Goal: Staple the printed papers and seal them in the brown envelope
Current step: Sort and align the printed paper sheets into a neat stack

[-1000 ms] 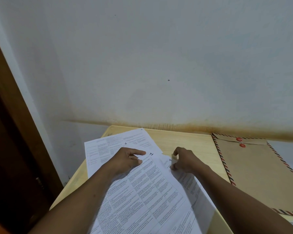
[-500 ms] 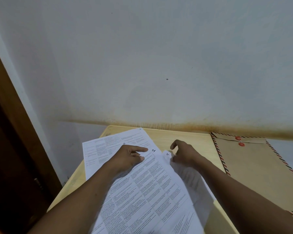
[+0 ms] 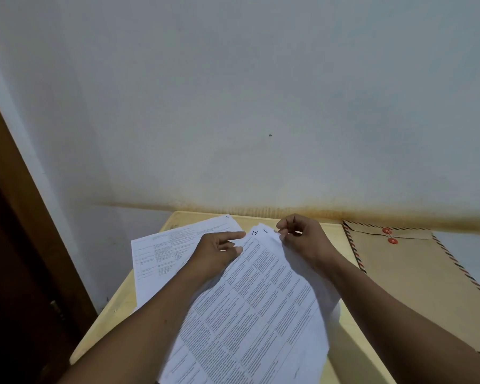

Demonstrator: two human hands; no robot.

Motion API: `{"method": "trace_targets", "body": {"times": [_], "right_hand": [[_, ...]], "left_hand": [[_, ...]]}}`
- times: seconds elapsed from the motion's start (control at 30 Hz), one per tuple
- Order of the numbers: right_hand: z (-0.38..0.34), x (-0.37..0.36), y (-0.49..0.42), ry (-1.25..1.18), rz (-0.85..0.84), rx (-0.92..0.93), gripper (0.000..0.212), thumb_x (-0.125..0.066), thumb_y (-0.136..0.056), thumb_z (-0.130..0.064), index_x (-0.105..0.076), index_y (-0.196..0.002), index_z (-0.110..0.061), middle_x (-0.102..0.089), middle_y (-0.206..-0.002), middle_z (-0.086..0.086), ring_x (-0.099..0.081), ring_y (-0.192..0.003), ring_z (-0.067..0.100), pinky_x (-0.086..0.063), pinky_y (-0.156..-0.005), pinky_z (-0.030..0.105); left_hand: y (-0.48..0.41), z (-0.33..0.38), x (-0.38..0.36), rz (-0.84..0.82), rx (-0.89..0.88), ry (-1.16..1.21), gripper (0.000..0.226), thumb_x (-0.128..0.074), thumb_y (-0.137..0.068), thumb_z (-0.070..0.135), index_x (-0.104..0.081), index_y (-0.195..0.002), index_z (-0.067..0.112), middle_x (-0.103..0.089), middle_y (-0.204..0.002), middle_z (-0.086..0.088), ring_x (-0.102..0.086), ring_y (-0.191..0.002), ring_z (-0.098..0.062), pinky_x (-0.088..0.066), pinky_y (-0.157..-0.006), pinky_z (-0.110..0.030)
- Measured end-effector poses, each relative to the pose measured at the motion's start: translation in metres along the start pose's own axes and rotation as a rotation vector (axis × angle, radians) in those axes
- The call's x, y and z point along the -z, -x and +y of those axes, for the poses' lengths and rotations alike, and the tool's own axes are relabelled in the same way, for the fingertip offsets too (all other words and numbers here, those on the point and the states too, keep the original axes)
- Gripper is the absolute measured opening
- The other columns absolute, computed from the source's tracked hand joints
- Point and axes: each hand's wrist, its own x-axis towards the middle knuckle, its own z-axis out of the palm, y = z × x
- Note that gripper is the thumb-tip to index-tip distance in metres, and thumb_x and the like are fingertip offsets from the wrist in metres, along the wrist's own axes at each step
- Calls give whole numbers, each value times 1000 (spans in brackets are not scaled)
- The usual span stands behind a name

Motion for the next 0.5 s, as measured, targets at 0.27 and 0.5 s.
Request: {"method": "trace_targets", "body": {"times": [0.27,0.5], "right_hand": [[-6,11,-1,15,71,3,15,-60,-90,1,-69,-91,-11,-68,-86,-1,-63,-80,18,-45,-65,23],[-5,14,-1,38,-6,-20,13,-72,-85,-2,-71,-93,-12,-63,-86,3,-56,-74,14,-45,-66,24]], "left_hand": [[-10,5,-12,77,-48,-42,33,-76,-91,11,-77,-115,34,-70,-82,2,-64,-112,-2,-44,-97,-28],[-11,8,-13,118,-42,-68,35,-79,-89,12,-77,-114,37,-73,-104,8,-68,-107,-7,-50,-101,-33]]}}
